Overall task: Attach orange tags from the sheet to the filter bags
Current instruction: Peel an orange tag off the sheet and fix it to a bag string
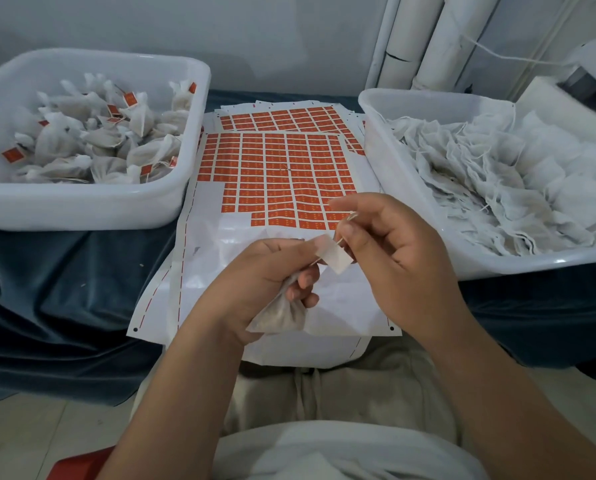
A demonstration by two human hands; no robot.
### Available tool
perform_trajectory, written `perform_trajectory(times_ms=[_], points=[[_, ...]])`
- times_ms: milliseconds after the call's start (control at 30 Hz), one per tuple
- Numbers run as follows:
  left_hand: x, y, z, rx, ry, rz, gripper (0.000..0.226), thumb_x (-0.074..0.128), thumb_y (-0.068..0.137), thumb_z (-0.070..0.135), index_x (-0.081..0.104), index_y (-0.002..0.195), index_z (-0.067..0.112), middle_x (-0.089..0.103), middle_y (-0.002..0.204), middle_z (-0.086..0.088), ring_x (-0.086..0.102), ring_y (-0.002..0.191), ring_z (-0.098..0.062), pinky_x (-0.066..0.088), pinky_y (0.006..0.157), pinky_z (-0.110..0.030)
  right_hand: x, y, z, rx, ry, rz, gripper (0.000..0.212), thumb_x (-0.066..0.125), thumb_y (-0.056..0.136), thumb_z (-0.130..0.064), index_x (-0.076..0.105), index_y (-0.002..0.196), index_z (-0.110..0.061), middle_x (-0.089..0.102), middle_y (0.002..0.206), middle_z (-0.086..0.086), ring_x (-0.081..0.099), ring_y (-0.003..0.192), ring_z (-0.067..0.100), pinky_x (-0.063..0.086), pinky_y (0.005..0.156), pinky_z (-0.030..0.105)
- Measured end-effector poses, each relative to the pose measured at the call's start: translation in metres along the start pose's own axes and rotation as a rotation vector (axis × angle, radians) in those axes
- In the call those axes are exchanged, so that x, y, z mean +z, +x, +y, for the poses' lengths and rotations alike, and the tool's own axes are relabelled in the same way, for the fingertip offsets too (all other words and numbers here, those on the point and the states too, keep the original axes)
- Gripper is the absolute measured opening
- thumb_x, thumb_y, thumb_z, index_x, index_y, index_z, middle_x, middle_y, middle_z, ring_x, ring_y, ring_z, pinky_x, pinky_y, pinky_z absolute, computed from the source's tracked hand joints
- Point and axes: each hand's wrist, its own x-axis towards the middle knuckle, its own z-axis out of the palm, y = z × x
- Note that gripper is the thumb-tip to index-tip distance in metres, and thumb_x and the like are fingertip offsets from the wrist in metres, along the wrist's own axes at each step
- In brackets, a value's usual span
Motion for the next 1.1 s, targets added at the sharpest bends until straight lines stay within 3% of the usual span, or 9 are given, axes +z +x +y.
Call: perform_trajectory(times_ms=[100,267,433,700,900,1100], points=[[0.000,0.001,-0.002,0.021,0.010,0.017,0.028,0.083,0.075,0.044,0.076,0.072,0.017,0.052,0.052,0.002,0.044,0.045,-0.007,0.053,0.059,-0.025,-0.001,0.001,0.000,0.003,0.002,-0.007,0.028,0.061,0.105,-0.011,0.066,0.122,-0.032,0.070,0.087,-0.015,0.070,0.086,0.012,0.052,0.076,0.014],[0.001,-0.001,0.001,0.041,0.086,0.061,0.035,0.092,0.070,0.049,0.079,0.072,0.017,0.054,0.052,0.000,0.046,0.045,-0.008,0.055,0.060,-0.026,-0.003,0.002,0.001,0.024,-0.005,-0.005,0.024,0.062,0.105,-0.016,0.066,0.126,-0.027,0.072,0.089,-0.018,0.072,0.091,0.014,0.054,0.080,0.019],[0.005,-0.004,0.004,0.059,0.172,0.090,0.039,0.084,0.061,0.052,0.083,0.079,0.017,0.059,0.055,-0.001,0.050,0.046,-0.007,0.054,0.059,-0.022,-0.002,0.003,0.003,0.046,0.004,-0.008,0.025,0.062,0.104,-0.015,0.066,0.127,-0.023,0.075,0.091,-0.013,0.073,0.093,0.013,0.055,0.082,0.019],[0.011,-0.004,0.004,0.154,0.386,0.136,0.030,0.075,0.069,0.054,0.084,0.083,0.029,0.079,0.083,0.000,0.067,0.071,-0.012,0.055,0.066,-0.020,-0.003,0.003,0.004,0.061,0.011,-0.031,0.026,0.060,0.105,-0.016,0.064,0.128,-0.028,0.076,0.093,-0.013,0.074,0.094,0.013,0.056,0.080,0.017],[0.014,-0.007,0.004,0.213,0.394,0.149,0.022,0.077,0.075,0.048,0.085,0.085,0.031,0.080,0.086,0.001,0.065,0.066,-0.009,0.055,0.065,-0.027,-0.005,0.005,0.004,0.088,0.082,-0.034,0.025,0.060,0.105,-0.015,0.066,0.126,-0.028,0.078,0.095,-0.010,0.075,0.095,0.012,0.056,0.081,0.015],[0.016,-0.006,0.002,0.266,0.415,0.179,0.016,0.075,0.082,0.044,0.084,0.087,0.032,0.078,0.083,0.004,0.062,0.063,-0.008,0.056,0.063,-0.025,-0.005,0.004,0.004,0.121,0.118,-0.022,0.025,0.061,0.104,-0.020,0.068,0.125,-0.030,0.079,0.102,-0.013,0.075,0.098,0.008,0.056,0.085,0.015]])
